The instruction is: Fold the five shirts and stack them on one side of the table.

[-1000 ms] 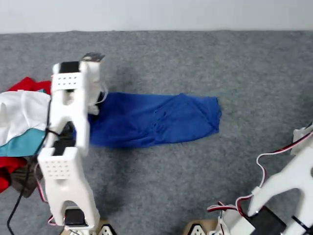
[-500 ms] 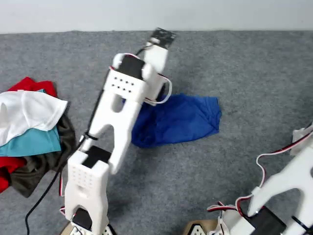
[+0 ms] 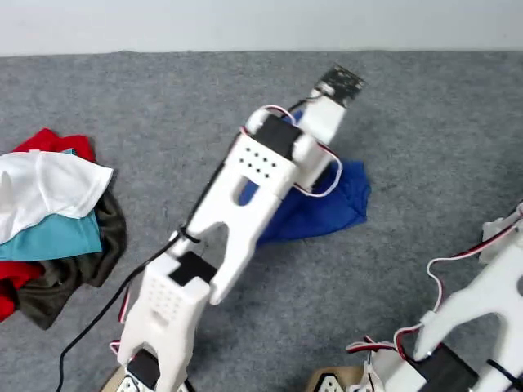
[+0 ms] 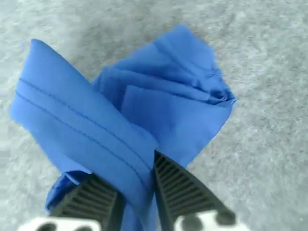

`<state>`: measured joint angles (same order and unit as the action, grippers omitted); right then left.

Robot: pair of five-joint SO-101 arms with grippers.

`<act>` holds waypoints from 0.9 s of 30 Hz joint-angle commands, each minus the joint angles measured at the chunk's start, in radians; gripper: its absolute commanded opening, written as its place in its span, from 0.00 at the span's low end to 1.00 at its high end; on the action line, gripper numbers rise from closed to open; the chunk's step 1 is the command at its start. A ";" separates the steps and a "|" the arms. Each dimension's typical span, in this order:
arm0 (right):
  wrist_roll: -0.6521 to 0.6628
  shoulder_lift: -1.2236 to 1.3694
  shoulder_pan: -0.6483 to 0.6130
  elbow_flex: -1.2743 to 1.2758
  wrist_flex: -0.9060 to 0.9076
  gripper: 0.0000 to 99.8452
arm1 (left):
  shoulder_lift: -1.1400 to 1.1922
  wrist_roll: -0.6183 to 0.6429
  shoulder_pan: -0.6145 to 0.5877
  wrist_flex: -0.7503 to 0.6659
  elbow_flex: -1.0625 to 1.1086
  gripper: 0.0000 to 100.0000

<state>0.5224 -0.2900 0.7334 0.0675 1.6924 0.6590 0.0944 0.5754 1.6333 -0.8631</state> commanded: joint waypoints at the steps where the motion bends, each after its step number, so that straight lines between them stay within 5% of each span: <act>1: 0.005 -0.044 -0.010 -0.012 -0.012 0.01 | 0.066 0.011 0.026 -0.025 -0.142 0.02; 10: 0.008 -0.044 -0.010 -0.012 -0.007 0.01 | 0.242 0.011 0.077 0.112 -0.481 0.27; 20: 0.009 -0.044 -0.008 -0.012 -0.004 0.01 | 0.180 0.009 -0.087 0.124 -0.479 0.12; 27: 0.009 -0.044 -0.008 -0.012 -0.007 0.01 | 0.176 -0.103 -0.118 0.124 -0.260 0.01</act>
<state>0.5224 -0.2900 0.7334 0.0675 1.6924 0.9106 0.0391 0.4434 1.7315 -1.1930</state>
